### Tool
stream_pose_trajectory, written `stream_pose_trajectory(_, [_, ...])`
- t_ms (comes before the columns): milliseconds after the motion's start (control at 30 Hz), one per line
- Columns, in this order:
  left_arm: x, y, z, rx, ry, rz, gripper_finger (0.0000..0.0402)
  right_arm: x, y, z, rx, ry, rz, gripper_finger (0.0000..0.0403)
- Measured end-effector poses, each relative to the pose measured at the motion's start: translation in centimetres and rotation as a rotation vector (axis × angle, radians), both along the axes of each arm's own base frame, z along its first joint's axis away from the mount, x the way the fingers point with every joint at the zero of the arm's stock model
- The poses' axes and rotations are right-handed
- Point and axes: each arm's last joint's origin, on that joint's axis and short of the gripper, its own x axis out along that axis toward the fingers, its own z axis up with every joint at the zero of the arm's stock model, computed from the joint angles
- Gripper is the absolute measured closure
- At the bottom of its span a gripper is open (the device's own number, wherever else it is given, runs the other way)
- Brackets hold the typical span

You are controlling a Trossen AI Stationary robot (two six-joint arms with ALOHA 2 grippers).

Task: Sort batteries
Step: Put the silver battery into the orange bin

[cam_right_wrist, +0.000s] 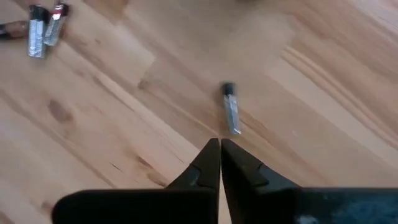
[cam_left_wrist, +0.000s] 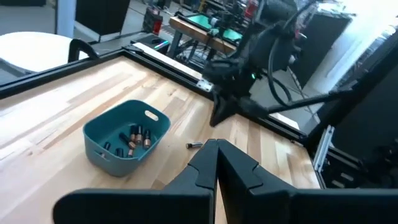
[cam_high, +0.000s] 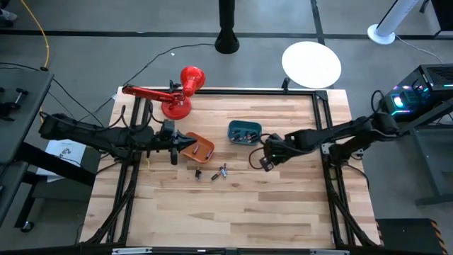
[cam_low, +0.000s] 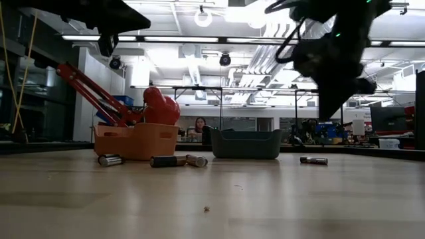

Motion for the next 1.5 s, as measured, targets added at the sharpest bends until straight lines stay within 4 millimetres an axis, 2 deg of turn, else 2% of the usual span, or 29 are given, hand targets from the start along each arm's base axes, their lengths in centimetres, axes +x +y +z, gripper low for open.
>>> stream_pose_trajectory(133, [0.0, 0.3, 0.0, -0.031, -0.010, 0.067, 0.0401, 1.1, 0.0, -1.4, -0.046, 0.020, 0.135, 0.0358])
stream_pose_trajectory(400, [-0.1, 0.7, 0.1, -0.048, -0.029, 0.212, 0.0401, 2.2, -0.4, -4.3, -0.147, 0.126, 0.236, 0.0231])
stream_pose_trajectory(533, [-0.2, 0.9, 0.1, -0.086, -0.051, 0.271, 0.0402, 2.5, -0.4, -5.4, -0.156, 0.171, 0.271, 0.0203])
stream_pose_trajectory(667, [-0.2, 0.9, 0.1, -0.113, -0.063, 0.281, 0.0402, 2.8, -0.5, -6.6, -0.140, 0.220, 0.263, 0.0206])
stream_pose_trajectory(767, [-0.2, 1.0, 0.2, -0.107, -0.066, 0.311, 0.0402, 3.1, -0.8, -7.6, -0.105, 0.237, 0.270, 0.0224])
stream_pose_trajectory(833, [-0.2, 1.2, 0.2, -0.100, -0.075, 0.336, 0.0401, 3.2, -0.8, -8.0, -0.084, 0.255, 0.284, 0.0258])
stream_pose_trajectory(933, [-0.1, 1.7, 0.8, -0.105, -0.128, 0.354, 0.0401, 3.2, -0.5, -8.2, -0.096, 0.263, 0.293, 0.0359])
stream_pose_trajectory(1000, [-0.1, 2.0, 1.4, -0.069, -0.175, 0.340, 0.0402, 3.1, -0.3, -7.6, -0.112, 0.242, 0.298, 0.0383])
stream_pose_trajectory(1100, [-0.1, 2.4, 2.4, 0.007, -0.244, 0.308, 0.0401, 3.5, -0.3, -5.2, -0.128, 0.160, 0.295, 0.0391])
stream_pose_trajectory(1133, [-0.2, 2.5, 2.7, 0.032, -0.264, 0.301, 0.0402, 4.2, -0.3, -3.8, -0.142, 0.083, 0.311, 0.0395])
stream_pose_trajectory(1200, [-0.5, 2.7, 3.3, 0.076, -0.293, 0.301, 0.0401, 6.4, -0.2, -0.3, -0.185, -0.152, 0.346, 0.0395])
stream_pose_trajectory(1267, [-0.9, 2.9, 3.7, 0.102, -0.313, 0.316, 0.0402, 8.2, -0.4, 1.9, -0.189, -0.304, 0.371, 0.0397])
stream_pose_trajectory(1433, [-2.0, 3.3, 4.5, 0.108, -0.363, 0.344, 0.0401, 13.5, -1.1, 4.7, -0.224, -0.545, 0.358, 0.0397])
stream_pose_trajectory(1500, [-2.4, 3.3, 4.7, 0.113, -0.374, 0.345, 0.0401, 15.6, -1.4, 4.9, -0.234, -0.579, 0.347, 0.0398])
